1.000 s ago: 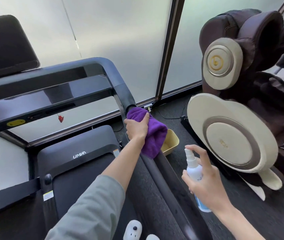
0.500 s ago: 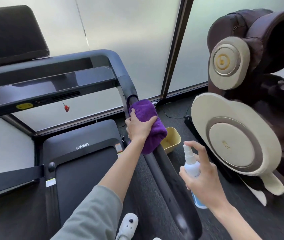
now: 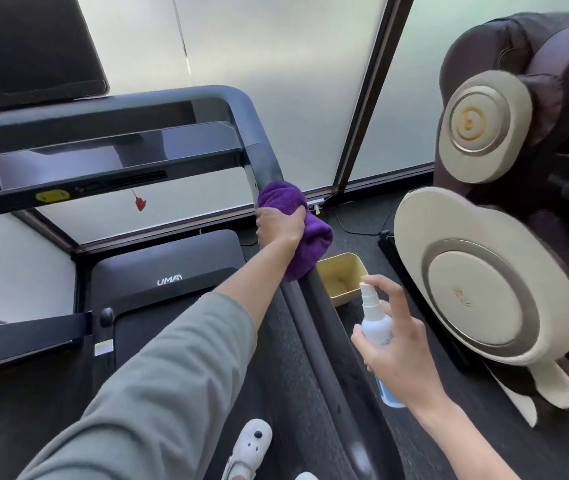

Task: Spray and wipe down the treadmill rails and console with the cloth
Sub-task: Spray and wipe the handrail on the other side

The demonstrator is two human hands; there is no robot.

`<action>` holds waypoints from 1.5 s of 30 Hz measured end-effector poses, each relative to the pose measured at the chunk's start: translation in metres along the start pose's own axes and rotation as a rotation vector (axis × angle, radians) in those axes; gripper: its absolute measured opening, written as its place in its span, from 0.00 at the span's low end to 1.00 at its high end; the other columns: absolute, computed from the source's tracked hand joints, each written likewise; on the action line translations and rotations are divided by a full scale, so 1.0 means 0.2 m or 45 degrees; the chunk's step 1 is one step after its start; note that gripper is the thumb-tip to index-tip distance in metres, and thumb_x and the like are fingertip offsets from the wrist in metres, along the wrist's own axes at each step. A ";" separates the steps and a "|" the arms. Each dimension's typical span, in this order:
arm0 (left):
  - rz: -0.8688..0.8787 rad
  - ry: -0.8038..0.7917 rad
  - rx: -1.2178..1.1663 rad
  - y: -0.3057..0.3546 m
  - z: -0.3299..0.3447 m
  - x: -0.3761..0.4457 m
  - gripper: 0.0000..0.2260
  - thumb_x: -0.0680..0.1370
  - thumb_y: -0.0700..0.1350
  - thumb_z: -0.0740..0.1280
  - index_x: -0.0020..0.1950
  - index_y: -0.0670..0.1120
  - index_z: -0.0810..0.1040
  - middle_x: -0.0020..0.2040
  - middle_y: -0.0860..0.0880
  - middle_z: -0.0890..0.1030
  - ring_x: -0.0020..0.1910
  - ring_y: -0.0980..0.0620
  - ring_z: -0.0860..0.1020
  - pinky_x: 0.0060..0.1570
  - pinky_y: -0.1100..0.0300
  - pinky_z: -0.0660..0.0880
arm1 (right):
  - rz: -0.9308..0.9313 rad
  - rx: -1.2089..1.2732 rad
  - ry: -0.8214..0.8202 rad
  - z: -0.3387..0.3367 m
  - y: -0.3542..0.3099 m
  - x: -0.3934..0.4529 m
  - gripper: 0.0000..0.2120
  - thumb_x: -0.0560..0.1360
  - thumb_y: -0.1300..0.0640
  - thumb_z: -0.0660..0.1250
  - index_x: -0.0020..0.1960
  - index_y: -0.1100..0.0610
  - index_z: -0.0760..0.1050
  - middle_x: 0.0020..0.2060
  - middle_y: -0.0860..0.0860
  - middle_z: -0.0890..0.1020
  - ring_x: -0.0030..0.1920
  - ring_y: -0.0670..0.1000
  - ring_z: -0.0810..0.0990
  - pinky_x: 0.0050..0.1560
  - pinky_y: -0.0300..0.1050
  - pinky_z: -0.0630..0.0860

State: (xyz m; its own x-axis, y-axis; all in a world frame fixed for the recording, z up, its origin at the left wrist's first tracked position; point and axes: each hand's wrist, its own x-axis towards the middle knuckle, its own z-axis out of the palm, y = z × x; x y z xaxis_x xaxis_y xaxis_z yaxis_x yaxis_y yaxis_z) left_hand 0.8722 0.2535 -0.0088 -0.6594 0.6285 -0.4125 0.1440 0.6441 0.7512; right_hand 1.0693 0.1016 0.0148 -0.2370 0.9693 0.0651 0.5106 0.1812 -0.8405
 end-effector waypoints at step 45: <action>-0.025 -0.251 -0.073 -0.59 0.05 -0.87 0.34 0.69 0.58 0.72 0.65 0.42 0.62 0.64 0.43 0.74 0.62 0.40 0.74 0.60 0.51 0.72 | -0.110 0.052 0.137 -0.17 0.07 -0.63 0.37 0.69 0.69 0.69 0.60 0.31 0.64 0.33 0.54 0.78 0.23 0.55 0.76 0.29 0.50 0.78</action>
State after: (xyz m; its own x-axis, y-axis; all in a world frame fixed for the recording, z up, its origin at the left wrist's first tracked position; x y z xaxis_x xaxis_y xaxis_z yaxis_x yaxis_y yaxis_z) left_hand 0.9780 0.0721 -0.0319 -0.5037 0.6931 -0.5157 0.0868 0.6345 0.7681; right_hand 1.1342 -0.0132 0.0120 -0.1870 0.9631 0.1935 0.4573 0.2597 -0.8505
